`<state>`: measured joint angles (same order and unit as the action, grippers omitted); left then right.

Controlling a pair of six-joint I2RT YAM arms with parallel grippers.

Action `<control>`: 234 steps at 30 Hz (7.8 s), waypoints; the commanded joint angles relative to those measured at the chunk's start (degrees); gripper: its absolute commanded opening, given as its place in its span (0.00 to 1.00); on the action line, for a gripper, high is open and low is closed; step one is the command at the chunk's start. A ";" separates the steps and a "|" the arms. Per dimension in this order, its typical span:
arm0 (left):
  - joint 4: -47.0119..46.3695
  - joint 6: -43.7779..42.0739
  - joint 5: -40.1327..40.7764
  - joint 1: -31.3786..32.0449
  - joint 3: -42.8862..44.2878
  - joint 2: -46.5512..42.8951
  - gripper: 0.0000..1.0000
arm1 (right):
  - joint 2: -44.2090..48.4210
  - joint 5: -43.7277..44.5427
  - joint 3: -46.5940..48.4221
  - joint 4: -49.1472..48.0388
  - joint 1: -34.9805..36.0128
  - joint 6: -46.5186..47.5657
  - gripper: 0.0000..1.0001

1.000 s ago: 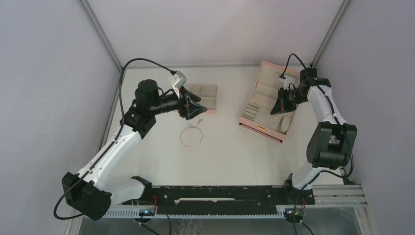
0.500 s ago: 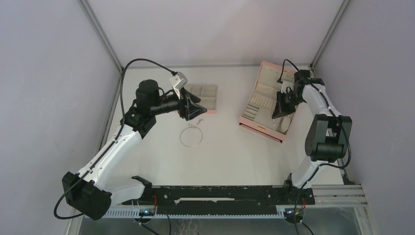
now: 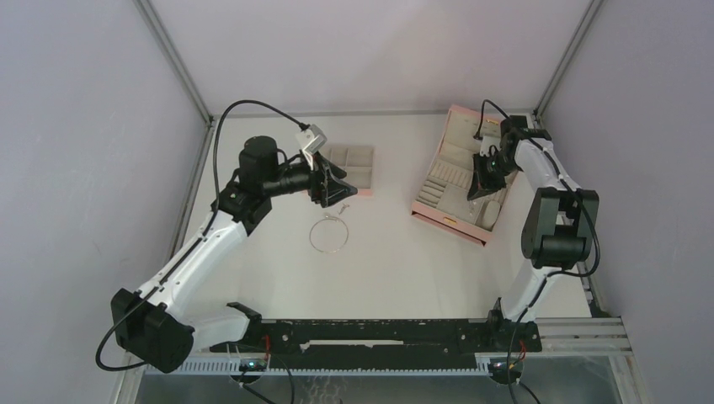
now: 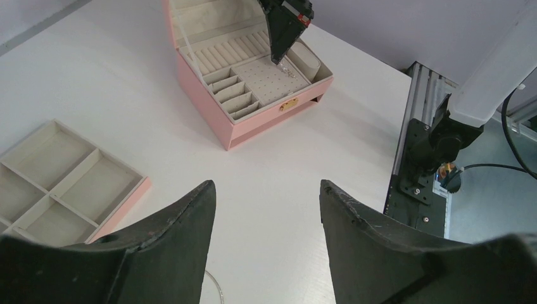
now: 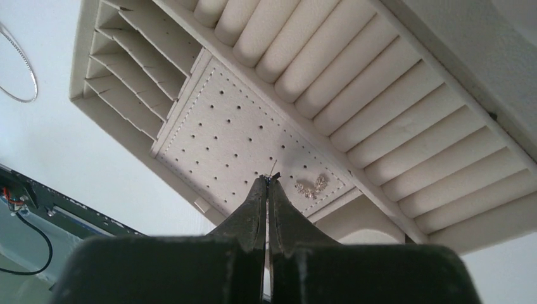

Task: Organize the mixed jewelry

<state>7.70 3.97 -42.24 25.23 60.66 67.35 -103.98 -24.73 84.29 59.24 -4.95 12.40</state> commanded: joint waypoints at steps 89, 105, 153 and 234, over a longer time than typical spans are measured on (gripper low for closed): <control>4.20 -6.64 -0.50 -0.26 0.07 -1.41 0.65 | 2.43 -3.28 -1.96 0.20 -0.50 16.85 0.00; 4.78 -7.52 0.31 -0.22 0.07 -1.13 0.65 | 0.33 -3.17 -0.84 0.04 -0.76 15.51 0.00; 5.15 -7.99 0.53 -0.27 1.83 1.38 0.65 | -2.68 -0.41 2.47 -1.60 0.03 13.34 0.00; 5.04 -7.75 0.40 -0.27 1.12 0.50 0.65 | 0.02 -0.38 -0.90 -4.88 0.20 12.51 0.00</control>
<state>14.24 -3.03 -41.93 25.21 60.75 69.01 -105.27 -25.32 83.77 55.44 -5.13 25.17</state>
